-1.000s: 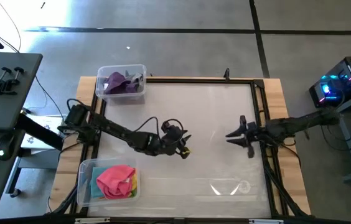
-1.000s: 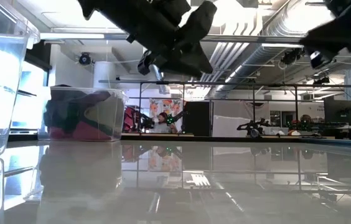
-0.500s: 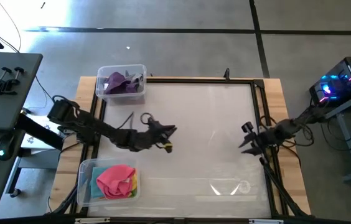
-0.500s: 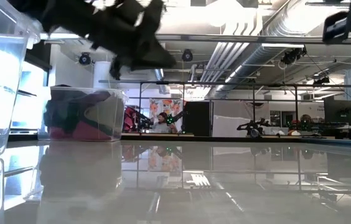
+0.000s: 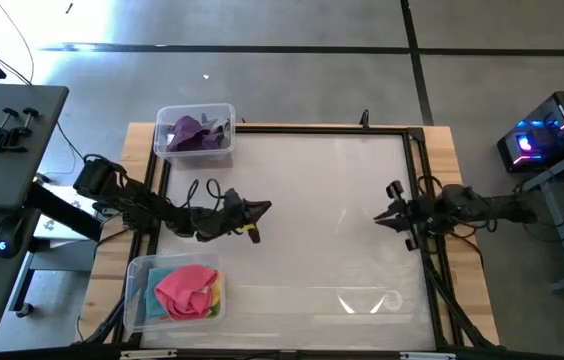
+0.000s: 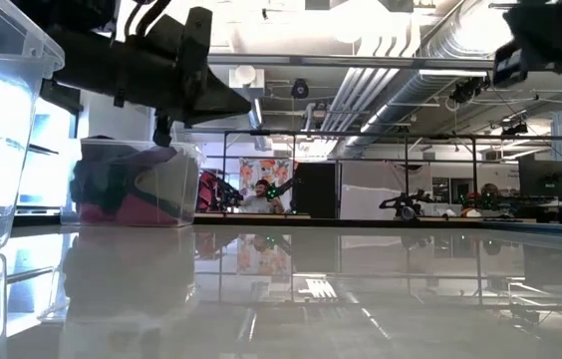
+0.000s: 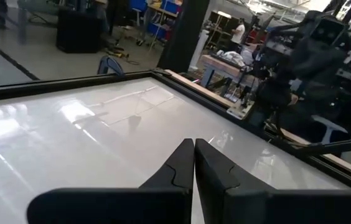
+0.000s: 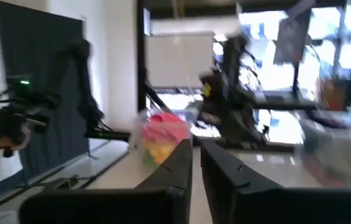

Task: Sort towels by color in basket
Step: Return to Home Position

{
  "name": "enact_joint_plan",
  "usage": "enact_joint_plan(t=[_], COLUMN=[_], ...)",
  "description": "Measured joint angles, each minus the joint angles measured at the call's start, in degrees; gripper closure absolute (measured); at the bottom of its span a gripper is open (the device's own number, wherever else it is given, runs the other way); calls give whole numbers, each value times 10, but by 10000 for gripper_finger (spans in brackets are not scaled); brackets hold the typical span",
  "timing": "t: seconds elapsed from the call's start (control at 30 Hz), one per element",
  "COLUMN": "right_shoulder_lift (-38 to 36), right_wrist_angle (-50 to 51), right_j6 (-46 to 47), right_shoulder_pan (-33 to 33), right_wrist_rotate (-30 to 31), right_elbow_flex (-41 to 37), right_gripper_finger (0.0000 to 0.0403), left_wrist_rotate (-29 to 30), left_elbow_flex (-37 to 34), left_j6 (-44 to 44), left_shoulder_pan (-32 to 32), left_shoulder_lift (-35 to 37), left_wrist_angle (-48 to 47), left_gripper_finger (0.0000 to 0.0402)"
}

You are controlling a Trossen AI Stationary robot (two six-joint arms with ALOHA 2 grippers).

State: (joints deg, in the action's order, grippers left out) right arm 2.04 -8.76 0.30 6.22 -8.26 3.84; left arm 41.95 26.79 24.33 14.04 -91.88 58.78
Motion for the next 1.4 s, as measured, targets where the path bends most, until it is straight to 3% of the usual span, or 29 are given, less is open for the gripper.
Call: enact_joint_plan(t=[0.2,0.37,0.53,0.87,0.97,1.17,1.27,1.4], right_shoulder_lift=[10,13,13,14,14,9,-2,-11], right_wrist_angle=[63,70,71,100,104,115,124,155], right_j6=[39,43,43,74,72,57,82,105], right_shoulder_pan=[-37,-31,-23,-19,-19,-33,-53,-72], right_wrist_rotate=[-18,-24,-34,-42,-46,-81,-48,72], right_elbow_flex=[0,0,0,0,0,0,0,0], right_gripper_finger=[400,401,402,402,402,402,402,402], left_wrist_rotate=[26,-102,-169,-272,-285,-297,-298,-300], left_elbow_flex=[0,0,-42,-225,-261,-259,-259,-259], left_j6=[5,-125,-171,-93,-81,-113,-111,-111], left_shoulder_pan=[1,7,-28,-132,-147,-153,-152,-152], left_shoulder_lift=[0,33,171,527,604,703,728,742], left_wrist_angle=[15,71,46,-92,-135,-268,-290,-303], left_gripper_finger=[401,401,401,401,401,401,401,401])
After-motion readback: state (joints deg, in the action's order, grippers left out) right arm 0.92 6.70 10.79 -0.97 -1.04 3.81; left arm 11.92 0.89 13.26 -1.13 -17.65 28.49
